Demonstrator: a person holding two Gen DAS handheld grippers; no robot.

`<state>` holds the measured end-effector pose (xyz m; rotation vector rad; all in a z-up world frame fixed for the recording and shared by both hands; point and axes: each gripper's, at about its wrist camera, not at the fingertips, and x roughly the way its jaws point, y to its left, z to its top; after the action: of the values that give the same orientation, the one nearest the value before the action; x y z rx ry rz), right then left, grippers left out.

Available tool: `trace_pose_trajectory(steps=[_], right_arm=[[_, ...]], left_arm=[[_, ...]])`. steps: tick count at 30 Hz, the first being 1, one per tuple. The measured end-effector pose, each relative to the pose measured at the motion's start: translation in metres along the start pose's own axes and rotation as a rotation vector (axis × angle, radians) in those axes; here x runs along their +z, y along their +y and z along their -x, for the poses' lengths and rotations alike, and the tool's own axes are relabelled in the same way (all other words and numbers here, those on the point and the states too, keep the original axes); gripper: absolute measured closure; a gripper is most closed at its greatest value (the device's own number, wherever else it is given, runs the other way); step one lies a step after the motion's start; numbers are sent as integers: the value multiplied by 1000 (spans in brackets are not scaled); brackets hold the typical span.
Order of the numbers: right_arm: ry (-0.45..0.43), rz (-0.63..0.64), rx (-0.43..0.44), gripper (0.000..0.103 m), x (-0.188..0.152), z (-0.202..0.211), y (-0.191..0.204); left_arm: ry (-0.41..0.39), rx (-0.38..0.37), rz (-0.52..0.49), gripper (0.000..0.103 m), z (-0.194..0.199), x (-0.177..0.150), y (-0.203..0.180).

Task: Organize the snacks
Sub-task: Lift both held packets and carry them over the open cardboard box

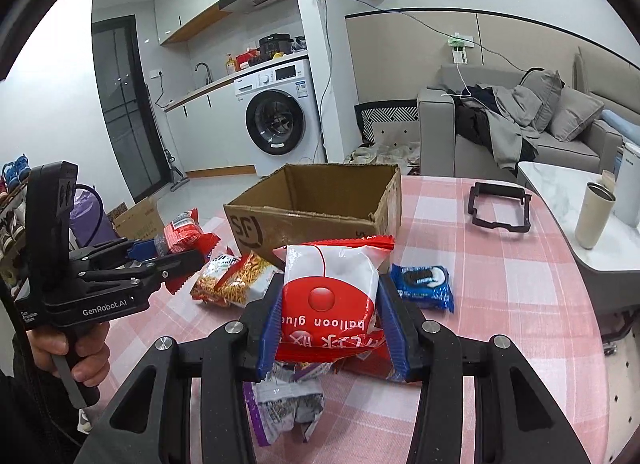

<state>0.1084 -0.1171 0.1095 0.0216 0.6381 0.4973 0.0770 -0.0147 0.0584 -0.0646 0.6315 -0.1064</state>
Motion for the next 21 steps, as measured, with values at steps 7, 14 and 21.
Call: trace_pose_trajectory(steps=[7, 14, 21], right_arm=[[-15, 25, 4, 57, 16, -11, 2], [-21, 48, 13, 57, 36, -27, 6], [-34, 34, 23, 57, 54, -48, 7]], left_arm=[[-16, 0, -6, 54, -14, 18, -1], [-27, 6, -15, 54, -28, 35, 2], [-27, 14, -8, 54, -48, 54, 9]])
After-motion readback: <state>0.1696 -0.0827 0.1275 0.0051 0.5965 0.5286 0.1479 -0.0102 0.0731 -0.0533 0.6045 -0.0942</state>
